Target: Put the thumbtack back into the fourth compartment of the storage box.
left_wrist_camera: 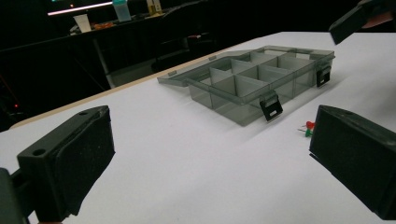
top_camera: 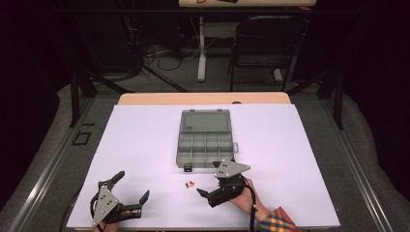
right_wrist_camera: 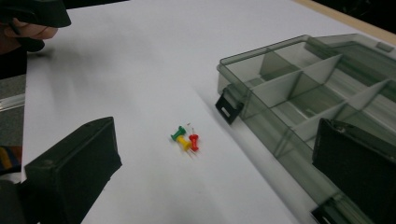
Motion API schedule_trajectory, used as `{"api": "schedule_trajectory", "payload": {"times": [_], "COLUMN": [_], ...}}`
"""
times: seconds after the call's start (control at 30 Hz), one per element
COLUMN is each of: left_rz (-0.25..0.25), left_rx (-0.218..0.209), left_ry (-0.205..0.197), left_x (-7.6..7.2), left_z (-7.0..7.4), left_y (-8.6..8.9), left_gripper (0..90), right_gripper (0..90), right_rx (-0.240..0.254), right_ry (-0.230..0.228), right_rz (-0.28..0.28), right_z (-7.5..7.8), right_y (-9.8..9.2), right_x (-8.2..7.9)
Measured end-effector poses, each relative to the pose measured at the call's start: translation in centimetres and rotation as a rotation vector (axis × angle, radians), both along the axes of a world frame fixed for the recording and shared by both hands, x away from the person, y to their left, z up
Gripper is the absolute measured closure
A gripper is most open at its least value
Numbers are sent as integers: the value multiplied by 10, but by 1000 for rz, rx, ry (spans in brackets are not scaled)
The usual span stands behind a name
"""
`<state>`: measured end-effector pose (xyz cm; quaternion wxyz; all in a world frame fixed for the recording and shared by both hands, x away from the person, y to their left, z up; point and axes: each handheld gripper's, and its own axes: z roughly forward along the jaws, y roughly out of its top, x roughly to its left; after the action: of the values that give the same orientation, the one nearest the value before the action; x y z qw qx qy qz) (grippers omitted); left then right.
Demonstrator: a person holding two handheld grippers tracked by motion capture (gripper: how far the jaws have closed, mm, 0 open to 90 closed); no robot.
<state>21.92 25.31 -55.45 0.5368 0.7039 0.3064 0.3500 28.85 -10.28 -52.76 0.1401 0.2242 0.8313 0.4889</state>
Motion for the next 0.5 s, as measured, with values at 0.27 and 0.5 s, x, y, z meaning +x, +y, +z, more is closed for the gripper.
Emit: {"api": "schedule_trajectory", "payload": {"times": [0.27,0.5], "left_rz": [-3,-6], "left_rx": [-2,-1], "left_ry": [0,-2], "left_x": [0,-1], "left_z": [0,1], "left_y": [-1,0], "left_gripper": [0,0], "right_gripper": [19,340], "right_rx": [-24,-69], "right_ry": [21,73], "right_rz": [11,-6], "right_z": [-3,-10], "right_y": [24,36], "right_x": [6,17]}}
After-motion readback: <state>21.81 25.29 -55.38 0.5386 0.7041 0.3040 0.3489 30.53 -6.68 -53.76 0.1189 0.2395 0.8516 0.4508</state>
